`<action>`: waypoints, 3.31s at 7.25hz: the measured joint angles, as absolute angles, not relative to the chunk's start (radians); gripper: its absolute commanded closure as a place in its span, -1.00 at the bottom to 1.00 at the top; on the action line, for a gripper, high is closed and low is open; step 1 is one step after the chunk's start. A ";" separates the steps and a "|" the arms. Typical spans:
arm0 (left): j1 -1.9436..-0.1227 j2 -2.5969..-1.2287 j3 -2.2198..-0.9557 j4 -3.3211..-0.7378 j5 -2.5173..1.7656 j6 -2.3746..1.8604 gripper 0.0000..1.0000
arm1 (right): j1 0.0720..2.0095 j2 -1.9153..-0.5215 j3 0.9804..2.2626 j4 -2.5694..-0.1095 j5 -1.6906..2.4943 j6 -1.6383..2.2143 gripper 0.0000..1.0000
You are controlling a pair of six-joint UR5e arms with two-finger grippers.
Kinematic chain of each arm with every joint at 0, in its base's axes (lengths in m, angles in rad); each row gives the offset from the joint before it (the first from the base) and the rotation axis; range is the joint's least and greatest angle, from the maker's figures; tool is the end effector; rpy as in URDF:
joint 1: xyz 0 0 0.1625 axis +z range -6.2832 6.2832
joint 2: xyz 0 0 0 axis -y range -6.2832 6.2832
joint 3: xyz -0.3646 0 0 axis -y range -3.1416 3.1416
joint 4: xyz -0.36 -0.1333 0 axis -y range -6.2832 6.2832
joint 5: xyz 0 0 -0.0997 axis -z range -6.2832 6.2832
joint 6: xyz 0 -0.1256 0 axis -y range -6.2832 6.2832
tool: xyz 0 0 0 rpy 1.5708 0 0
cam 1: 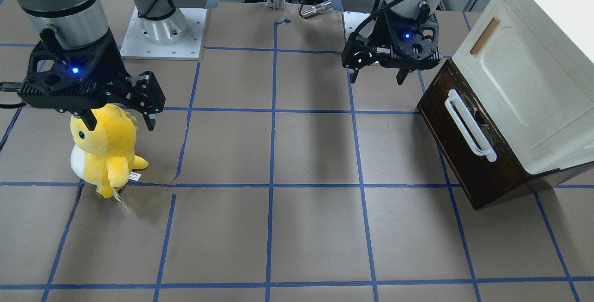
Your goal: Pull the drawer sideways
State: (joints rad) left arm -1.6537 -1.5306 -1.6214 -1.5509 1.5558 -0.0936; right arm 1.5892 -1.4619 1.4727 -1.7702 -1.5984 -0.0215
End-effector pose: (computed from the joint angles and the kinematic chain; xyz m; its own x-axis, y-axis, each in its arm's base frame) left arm -0.1717 -0.4335 0.3984 -0.9998 -0.0106 0.0158 -0.0107 0.9999 -0.0080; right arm 0.1394 -0.5186 0.4164 -0.9989 -0.0343 0.0311 -0.0396 0.9816 -0.1869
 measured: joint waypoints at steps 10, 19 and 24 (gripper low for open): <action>-1.654 -1.531 -1.621 -1.543 1.557 -0.094 -1.00 | 1.589 -1.462 1.473 -1.770 -1.598 -0.021 -1.00; -1.653 -1.532 -1.622 -1.542 1.558 -0.094 -1.00 | 1.589 -1.462 1.473 -1.770 -1.598 -0.021 -1.00; -1.659 -1.564 -1.690 -1.559 1.708 -0.177 -1.00 | 1.589 -1.462 1.473 -1.770 -1.598 -0.021 -1.00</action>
